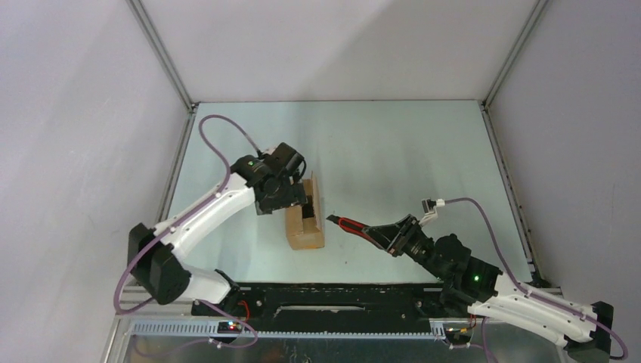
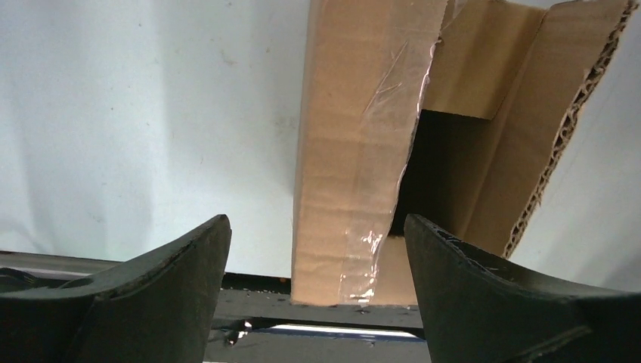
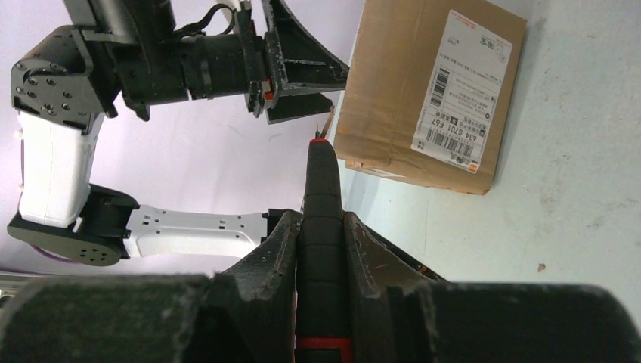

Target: Unpack the express box

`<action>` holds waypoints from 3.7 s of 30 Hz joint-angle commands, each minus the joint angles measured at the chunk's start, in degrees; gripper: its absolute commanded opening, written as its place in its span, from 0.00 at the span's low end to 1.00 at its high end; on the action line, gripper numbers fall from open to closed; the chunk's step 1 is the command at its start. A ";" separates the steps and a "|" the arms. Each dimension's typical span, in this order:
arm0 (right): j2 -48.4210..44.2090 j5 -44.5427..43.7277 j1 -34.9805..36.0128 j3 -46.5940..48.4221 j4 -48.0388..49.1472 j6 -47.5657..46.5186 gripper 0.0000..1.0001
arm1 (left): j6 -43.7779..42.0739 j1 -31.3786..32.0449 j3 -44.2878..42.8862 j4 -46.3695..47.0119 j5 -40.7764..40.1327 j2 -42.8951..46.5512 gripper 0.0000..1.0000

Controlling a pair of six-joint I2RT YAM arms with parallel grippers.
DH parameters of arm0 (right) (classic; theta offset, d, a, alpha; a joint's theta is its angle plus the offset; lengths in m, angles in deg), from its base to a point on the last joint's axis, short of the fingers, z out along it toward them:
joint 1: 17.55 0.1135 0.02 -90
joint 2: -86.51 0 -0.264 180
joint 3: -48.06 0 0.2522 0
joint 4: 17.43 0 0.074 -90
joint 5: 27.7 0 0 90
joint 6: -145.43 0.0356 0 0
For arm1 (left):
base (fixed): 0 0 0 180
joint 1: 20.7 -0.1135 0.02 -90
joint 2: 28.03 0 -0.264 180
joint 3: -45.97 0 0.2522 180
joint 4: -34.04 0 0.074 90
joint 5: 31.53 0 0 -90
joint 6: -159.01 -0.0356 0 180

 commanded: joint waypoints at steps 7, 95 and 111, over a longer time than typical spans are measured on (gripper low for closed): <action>-4.02 -2.35 0.35 -0.70 -0.92 -0.56 0.00 | -6.94 -0.78 -5.18 0.47 3.54 -7.70 0.87; 3.26 -17.22 9.49 -3.40 9.12 -4.21 0.00 | 46.21 -1.07 17.96 23.64 10.46 9.53 0.19; 1.06 -19.07 9.64 -3.05 7.05 -6.05 0.00 | 45.98 -1.00 17.24 21.89 10.08 9.04 0.17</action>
